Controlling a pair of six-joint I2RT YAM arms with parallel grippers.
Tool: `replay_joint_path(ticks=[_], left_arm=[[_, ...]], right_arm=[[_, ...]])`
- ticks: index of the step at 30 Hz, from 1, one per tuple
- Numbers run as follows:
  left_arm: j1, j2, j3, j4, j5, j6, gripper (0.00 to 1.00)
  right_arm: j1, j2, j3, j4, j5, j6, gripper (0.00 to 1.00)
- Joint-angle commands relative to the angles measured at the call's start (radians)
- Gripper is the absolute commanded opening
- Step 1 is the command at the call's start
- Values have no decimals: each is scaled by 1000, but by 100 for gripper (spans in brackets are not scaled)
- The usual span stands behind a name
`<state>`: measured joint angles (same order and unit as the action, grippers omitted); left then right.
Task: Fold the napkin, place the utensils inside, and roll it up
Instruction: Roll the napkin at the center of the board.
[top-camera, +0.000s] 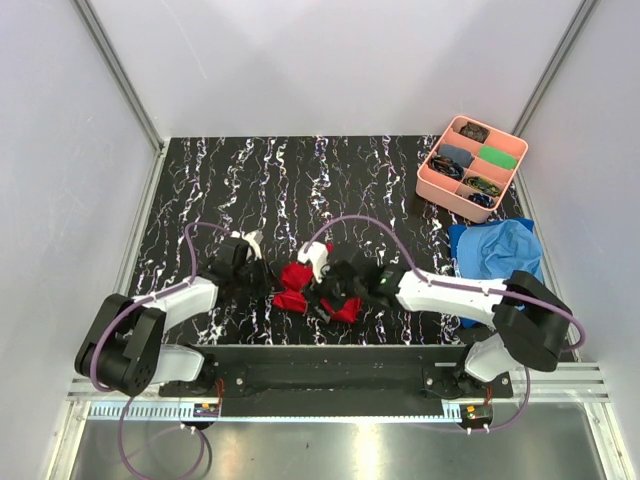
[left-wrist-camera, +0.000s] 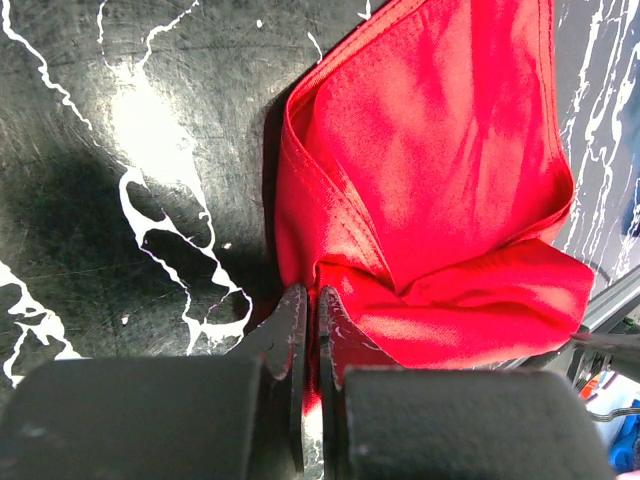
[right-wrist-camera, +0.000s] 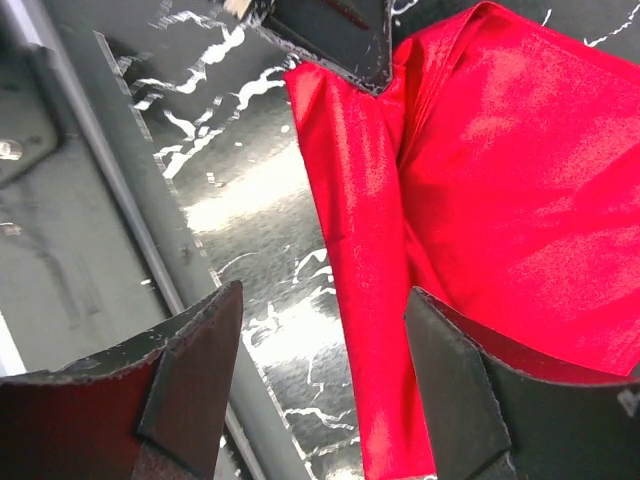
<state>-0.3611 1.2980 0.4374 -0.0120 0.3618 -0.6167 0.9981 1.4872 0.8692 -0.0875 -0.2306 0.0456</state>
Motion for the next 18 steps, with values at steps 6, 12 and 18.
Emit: replay_joint_path(ticks=[6, 12, 18], left_arm=[[-2, 38, 46, -82, -17, 38, 0], [-4, 47, 50, -85, -8, 41, 0], [-4, 47, 54, -85, 2, 43, 0]], right_arm=[[209, 119, 79, 78, 410, -142, 74], [237, 209, 102, 112, 468, -245, 70], [235, 275, 109, 109, 481, -265, 58]])
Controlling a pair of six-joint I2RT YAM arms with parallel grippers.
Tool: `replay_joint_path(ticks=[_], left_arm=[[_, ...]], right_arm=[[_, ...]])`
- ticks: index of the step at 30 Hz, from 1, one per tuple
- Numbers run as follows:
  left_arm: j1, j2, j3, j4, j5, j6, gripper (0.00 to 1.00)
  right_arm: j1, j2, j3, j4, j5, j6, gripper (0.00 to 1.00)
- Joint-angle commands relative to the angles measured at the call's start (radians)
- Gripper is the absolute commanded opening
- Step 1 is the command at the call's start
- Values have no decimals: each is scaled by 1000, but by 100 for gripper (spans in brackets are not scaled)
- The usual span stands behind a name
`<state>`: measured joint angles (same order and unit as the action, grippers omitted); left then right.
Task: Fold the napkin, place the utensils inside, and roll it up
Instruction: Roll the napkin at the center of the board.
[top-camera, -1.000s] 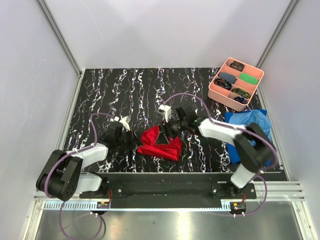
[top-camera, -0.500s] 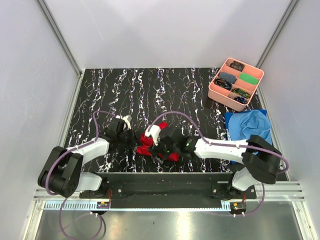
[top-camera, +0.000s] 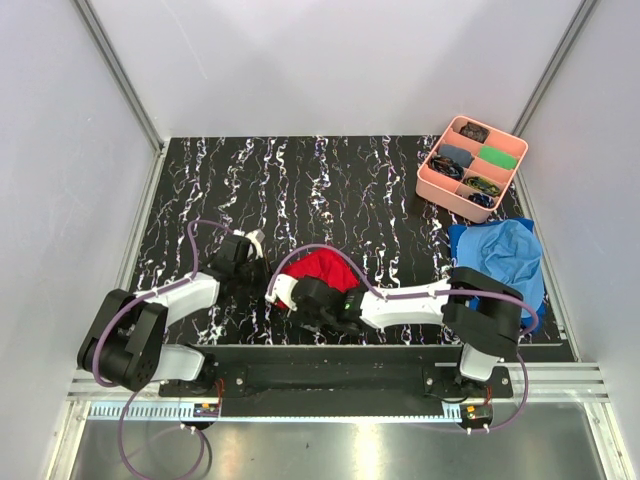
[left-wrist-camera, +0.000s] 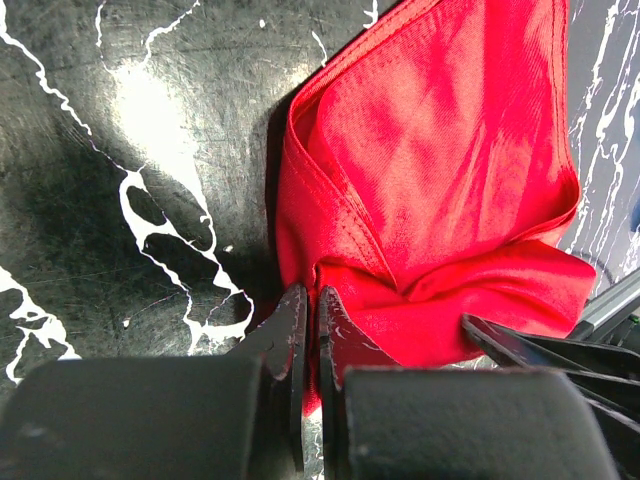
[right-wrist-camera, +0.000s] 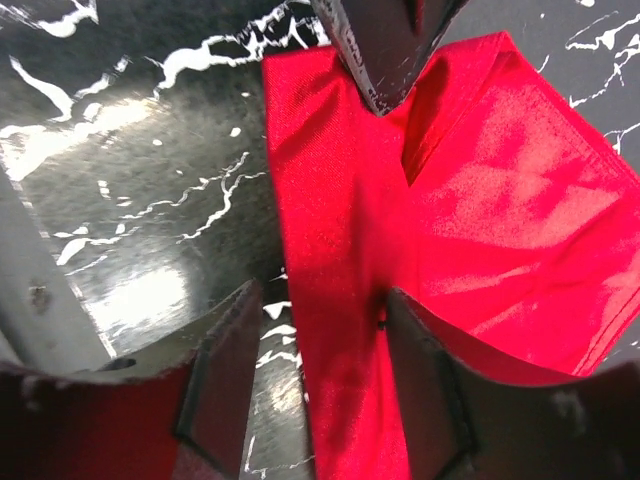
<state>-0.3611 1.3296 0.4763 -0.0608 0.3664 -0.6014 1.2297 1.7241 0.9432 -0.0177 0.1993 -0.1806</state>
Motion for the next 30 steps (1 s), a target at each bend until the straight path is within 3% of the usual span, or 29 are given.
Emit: replay_joint_path(ticks=[1, 5, 13, 18, 20, 25, 30], left_arm=[[-3, 16, 16, -36, 3, 32, 0], [-4, 13, 16, -33, 17, 37, 0], [-4, -1, 18, -31, 25, 37, 0], [-4, -1, 22, -27, 31, 37, 2], [-4, -19, 22, -24, 23, 32, 15], [-3, -117, 24, -54, -66, 28, 48], [-2, -202, -17, -71, -164, 9, 61]], right_arm=[[1, 46, 37, 38, 51, -36, 56], [-25, 72, 35, 36, 32, -11, 54], [-98, 111, 45, -22, -156, 38, 50], [-116, 157, 74, -70, -252, 47, 38], [-128, 169, 88, -97, -297, 58, 32], [-188, 161, 77, -116, -441, 95, 28], [-256, 164, 65, -108, -604, 115, 27]])
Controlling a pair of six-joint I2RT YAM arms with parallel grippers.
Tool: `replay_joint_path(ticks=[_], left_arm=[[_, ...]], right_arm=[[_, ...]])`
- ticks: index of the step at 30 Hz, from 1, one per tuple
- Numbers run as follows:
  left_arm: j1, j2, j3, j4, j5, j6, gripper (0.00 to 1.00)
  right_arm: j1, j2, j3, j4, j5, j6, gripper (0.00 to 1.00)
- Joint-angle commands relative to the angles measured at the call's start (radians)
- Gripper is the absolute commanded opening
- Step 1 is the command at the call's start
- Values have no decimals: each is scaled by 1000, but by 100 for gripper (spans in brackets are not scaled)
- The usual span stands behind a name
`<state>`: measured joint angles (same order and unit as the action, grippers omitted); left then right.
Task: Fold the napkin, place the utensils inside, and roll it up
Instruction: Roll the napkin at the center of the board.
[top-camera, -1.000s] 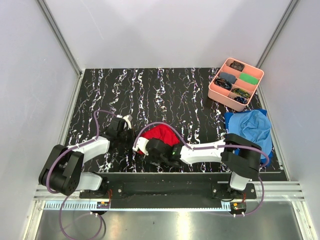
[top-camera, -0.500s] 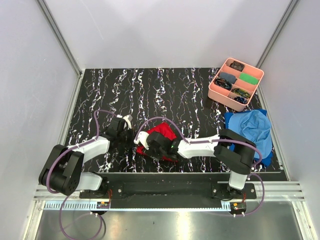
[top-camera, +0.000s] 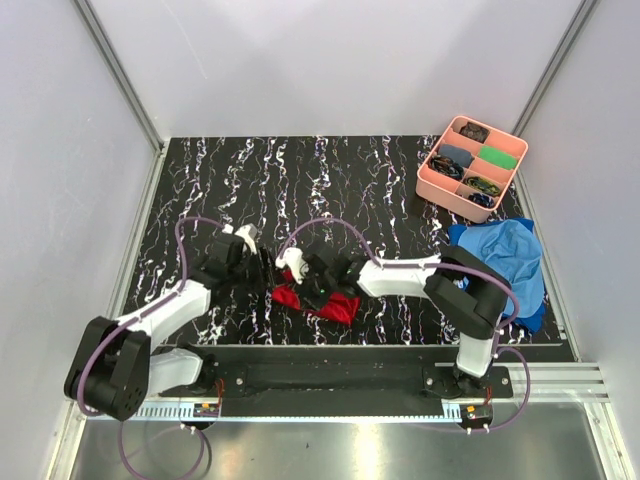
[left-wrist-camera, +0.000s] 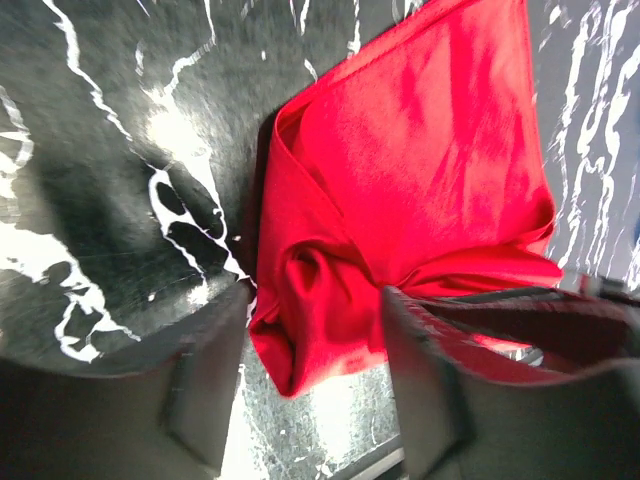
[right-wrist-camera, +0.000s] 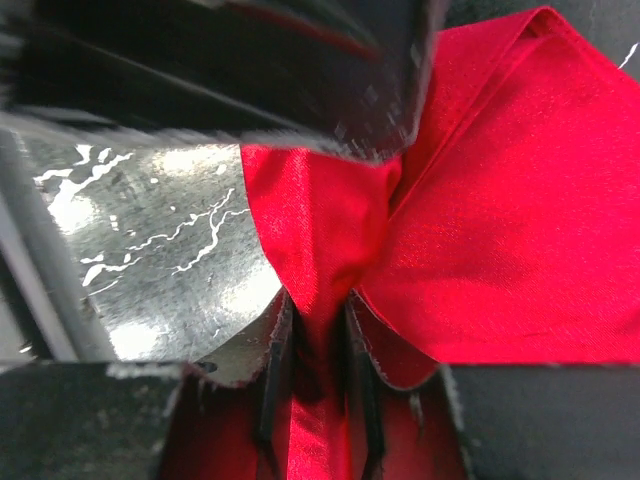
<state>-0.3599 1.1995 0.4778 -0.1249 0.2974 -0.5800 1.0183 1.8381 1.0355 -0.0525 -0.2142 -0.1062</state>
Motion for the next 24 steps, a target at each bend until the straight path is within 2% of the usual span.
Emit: replay_joint_path(ticks=[1, 5, 13, 17, 24], left_arm=[[-2, -96, -28, -5, -104, -17, 61], [-4, -179, -87, 42, -127, -30, 64], [-4, -304, -185, 206, -27, 0, 65], [-4, -284, -211, 264, 15, 11, 65], [-5, -161, -215, 361, 62, 6, 65]], right_arm=[[-55, 53, -28, -67, -212, 46, 27], [-113, 85, -15, -63, -356, 65, 27], [-208, 153, 37, -63, -579, 141, 27], [-238, 194, 64, -78, -652, 158, 27], [-267, 245, 124, -148, -712, 163, 27]])
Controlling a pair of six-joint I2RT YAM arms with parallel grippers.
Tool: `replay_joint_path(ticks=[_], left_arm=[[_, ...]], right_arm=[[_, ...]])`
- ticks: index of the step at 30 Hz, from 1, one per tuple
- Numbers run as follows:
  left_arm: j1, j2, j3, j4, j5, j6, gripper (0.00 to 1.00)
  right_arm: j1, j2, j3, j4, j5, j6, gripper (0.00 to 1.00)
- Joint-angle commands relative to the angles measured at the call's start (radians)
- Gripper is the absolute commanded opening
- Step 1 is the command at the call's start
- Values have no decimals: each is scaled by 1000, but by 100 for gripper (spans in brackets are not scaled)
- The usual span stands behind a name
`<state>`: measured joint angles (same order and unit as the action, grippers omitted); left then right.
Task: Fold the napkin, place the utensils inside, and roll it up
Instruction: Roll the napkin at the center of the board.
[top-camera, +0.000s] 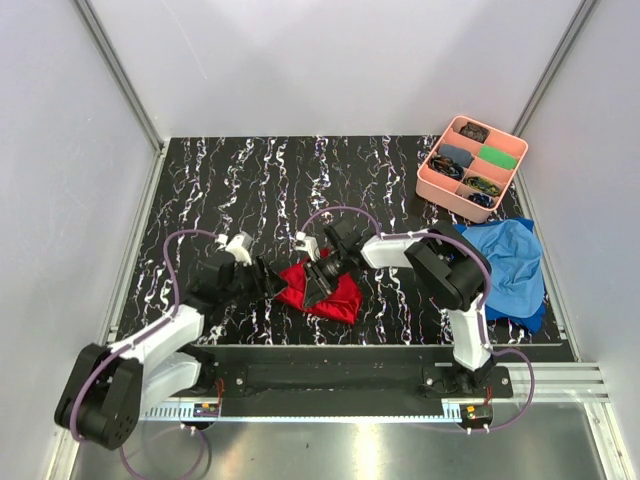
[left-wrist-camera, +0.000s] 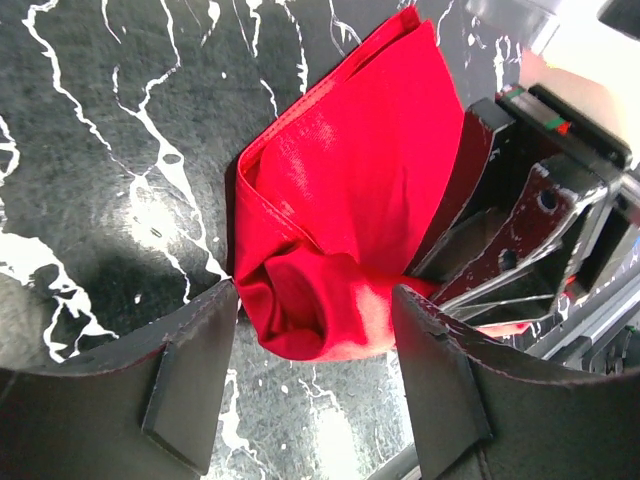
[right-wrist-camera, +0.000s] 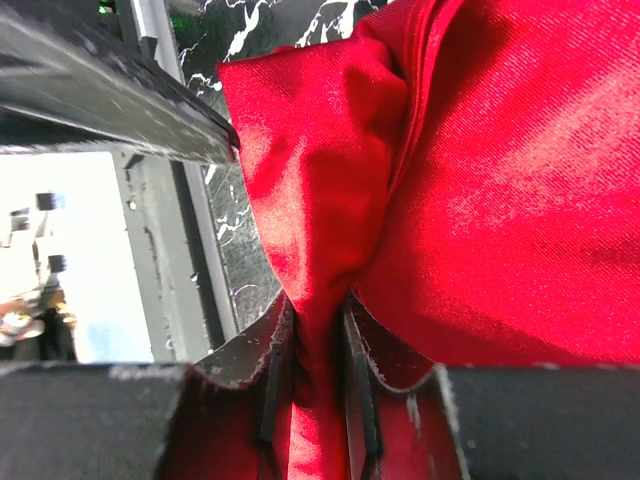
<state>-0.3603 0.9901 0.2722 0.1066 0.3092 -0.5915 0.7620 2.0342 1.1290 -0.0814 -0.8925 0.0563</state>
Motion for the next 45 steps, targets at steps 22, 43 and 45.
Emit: replay_joint_path(ticks=[22, 43, 45], left_arm=[[-5, 217, 33, 55, -9, -25, 0], [-5, 380, 199, -162, 37, 5, 0], [-5, 384, 203, -160, 42, 7, 0]], right_arm=[[-24, -89, 87, -205, 136, 0, 59], [393, -424, -130, -44, 1001, -274, 76], [416, -378, -117, -41, 1026, -298, 76]])
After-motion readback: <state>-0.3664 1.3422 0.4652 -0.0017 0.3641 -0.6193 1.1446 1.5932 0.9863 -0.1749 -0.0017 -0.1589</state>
